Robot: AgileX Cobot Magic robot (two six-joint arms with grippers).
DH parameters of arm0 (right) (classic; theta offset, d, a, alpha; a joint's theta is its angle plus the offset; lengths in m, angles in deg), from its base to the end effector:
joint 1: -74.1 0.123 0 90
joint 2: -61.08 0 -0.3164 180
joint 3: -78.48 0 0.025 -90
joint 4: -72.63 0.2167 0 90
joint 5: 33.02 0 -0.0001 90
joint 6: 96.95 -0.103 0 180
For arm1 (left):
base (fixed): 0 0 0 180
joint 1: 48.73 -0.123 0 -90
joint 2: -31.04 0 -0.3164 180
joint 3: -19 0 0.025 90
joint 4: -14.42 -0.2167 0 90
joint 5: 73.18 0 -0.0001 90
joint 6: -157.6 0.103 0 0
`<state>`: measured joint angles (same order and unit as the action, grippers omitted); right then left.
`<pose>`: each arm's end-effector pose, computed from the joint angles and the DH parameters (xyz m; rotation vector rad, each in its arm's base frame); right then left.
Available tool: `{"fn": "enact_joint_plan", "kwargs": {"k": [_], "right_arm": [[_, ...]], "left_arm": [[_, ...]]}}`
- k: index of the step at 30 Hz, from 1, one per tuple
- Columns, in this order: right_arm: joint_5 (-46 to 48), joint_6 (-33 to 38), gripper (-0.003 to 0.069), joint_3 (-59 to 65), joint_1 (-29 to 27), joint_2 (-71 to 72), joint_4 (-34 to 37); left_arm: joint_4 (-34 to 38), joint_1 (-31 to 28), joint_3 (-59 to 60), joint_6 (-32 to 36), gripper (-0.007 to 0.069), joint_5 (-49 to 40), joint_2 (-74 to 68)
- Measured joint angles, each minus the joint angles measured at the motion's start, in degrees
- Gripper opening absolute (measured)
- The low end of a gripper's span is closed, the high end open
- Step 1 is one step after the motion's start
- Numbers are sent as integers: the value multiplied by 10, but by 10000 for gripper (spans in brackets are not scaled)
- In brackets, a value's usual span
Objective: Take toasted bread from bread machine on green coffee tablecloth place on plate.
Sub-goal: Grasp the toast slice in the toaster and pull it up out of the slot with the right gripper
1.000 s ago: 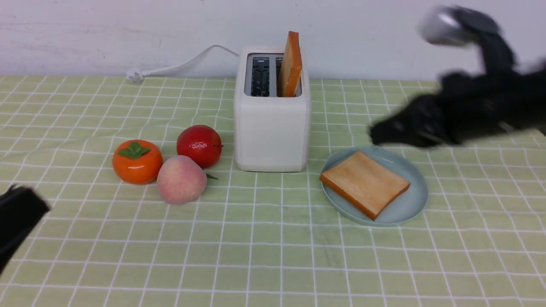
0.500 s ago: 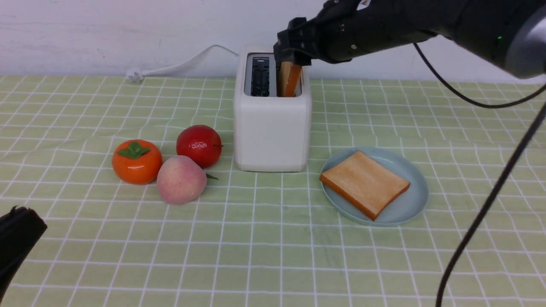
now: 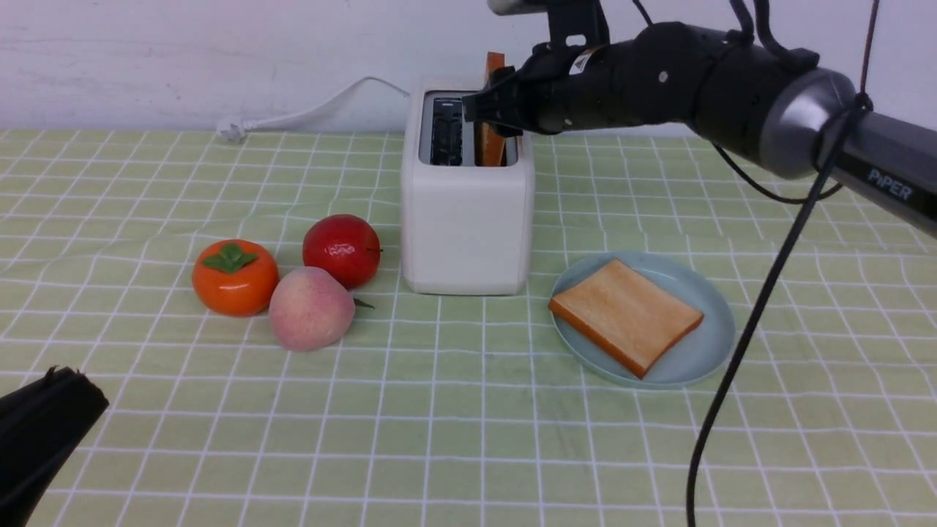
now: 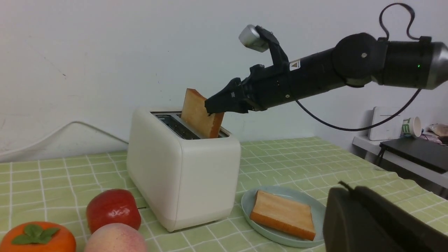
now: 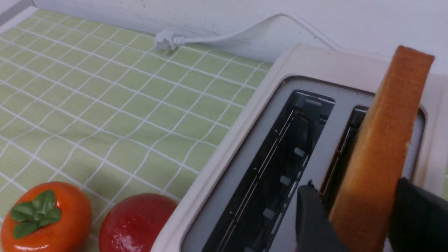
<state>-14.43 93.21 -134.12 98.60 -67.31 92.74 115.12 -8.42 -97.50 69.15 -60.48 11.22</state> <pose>0.4581 0.2212 0.3334 -0.3429 1.9784 0.4858 0.0257 0.0072 0.2879 0.2309 1.5035 -0.5347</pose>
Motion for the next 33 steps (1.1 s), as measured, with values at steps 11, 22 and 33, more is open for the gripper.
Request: {"fn": "enact_joint_plan", "kwargs": {"k": [11,22,33], "right_arm": [[-18,-2,102,-3,1,-13,2],[13,-2,101,1,1,62,2],[324,14,96,-3,-35,296,-59]], "left_arm": [[-1,0,0,0,-13,-10,0],[-1,0,0,4,-13,-10,0],[0,0,0,3,-13,69,0]]}}
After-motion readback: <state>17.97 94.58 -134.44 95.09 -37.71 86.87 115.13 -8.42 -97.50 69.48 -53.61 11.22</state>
